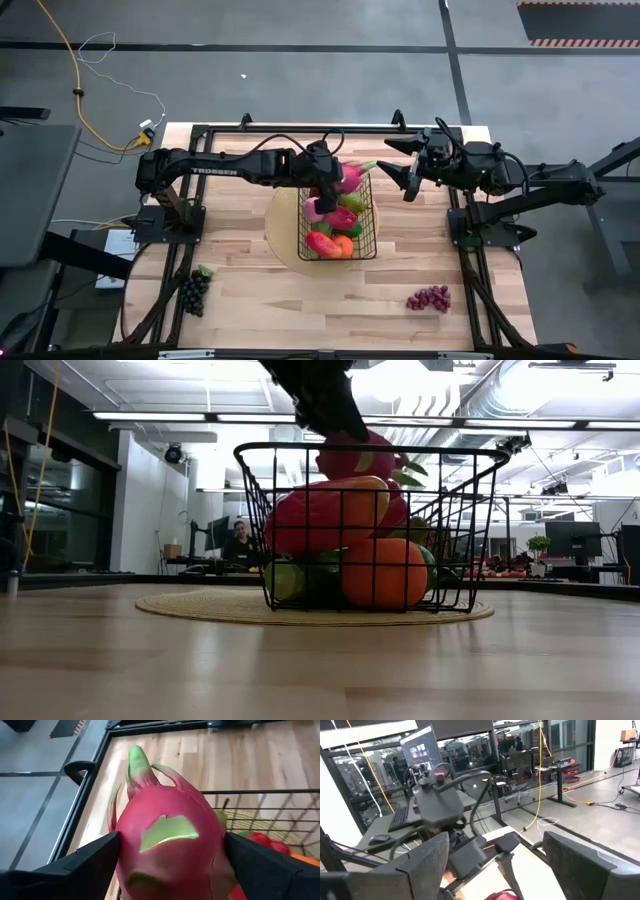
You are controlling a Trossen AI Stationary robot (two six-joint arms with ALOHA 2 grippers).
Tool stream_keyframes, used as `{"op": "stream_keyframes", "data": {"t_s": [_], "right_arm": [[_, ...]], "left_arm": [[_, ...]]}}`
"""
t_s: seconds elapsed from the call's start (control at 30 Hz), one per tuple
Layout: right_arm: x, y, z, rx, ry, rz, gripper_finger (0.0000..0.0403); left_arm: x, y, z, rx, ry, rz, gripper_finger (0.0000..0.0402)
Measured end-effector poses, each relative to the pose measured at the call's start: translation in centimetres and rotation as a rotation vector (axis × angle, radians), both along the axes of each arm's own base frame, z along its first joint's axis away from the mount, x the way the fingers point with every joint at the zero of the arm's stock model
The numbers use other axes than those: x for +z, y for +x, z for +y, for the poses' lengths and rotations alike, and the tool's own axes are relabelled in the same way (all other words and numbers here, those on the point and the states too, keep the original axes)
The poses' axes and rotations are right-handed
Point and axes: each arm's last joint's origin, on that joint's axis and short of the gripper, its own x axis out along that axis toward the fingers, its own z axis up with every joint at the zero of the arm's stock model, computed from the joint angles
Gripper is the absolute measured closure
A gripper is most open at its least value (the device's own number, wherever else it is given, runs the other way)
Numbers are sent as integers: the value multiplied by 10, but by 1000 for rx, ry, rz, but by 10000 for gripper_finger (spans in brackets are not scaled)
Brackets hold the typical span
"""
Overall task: Build produce basket
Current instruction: Put the dragonfruit into the wire basket, then put the grapes into the wire basket
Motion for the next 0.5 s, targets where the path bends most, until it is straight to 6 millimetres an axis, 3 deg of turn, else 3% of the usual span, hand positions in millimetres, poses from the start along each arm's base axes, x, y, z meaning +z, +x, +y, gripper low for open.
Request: {"op": "stream_keyframes", "data": {"t_s": [0.27,0.5], "right_arm": [[-1,0,0,0,0,7,89],[-2,0,0,0,-1,21,89]], "left_arm": [[-18,5,12,37,-76,33,23],[-19,7,12,15,-88,29,3]]}}
